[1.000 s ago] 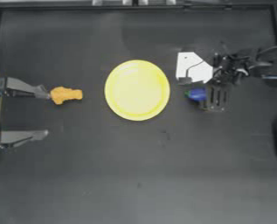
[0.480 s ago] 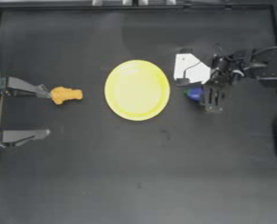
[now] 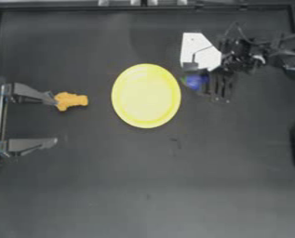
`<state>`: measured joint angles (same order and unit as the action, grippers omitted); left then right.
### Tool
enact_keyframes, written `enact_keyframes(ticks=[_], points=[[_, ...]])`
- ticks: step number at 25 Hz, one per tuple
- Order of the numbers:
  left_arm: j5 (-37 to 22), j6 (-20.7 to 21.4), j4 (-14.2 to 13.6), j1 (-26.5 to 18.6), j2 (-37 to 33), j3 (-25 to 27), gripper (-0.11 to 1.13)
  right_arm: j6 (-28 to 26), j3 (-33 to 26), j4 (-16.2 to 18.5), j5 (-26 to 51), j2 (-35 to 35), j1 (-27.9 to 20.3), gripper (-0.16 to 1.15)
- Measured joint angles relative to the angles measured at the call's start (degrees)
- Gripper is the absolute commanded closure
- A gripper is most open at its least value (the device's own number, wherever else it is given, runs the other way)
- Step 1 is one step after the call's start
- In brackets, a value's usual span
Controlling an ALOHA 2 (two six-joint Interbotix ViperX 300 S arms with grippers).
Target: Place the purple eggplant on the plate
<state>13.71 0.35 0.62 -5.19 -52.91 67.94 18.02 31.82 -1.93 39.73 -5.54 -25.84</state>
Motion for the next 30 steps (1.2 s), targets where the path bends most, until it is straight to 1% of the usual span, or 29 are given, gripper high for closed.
enact_keyframes(ticks=[2,9,15,18,30], points=[[0.00,0.00,0.00,0.00,-0.09,0.00,-0.01,1.41,-2.72,-0.35,0.26,0.97,0.62,0.80],[0.00,0.00,0.09,-0.09,0.00,0.00,-0.01,6.59,-11.87,-4.75,1.41,9.58,2.02,0.80],[-0.09,0.00,0.00,-0.09,0.00,0.00,-0.01,10.28,-16.88,-9.23,1.85,17.05,3.16,0.80],[-0.09,0.00,0.09,-0.09,0.00,0.00,-0.01,11.25,-18.37,-10.46,1.93,19.51,3.34,0.80],[-0.09,0.00,0.09,-0.53,0.00,0.00,-0.01,12.04,-21.53,-10.81,2.02,24.96,3.34,0.78]])
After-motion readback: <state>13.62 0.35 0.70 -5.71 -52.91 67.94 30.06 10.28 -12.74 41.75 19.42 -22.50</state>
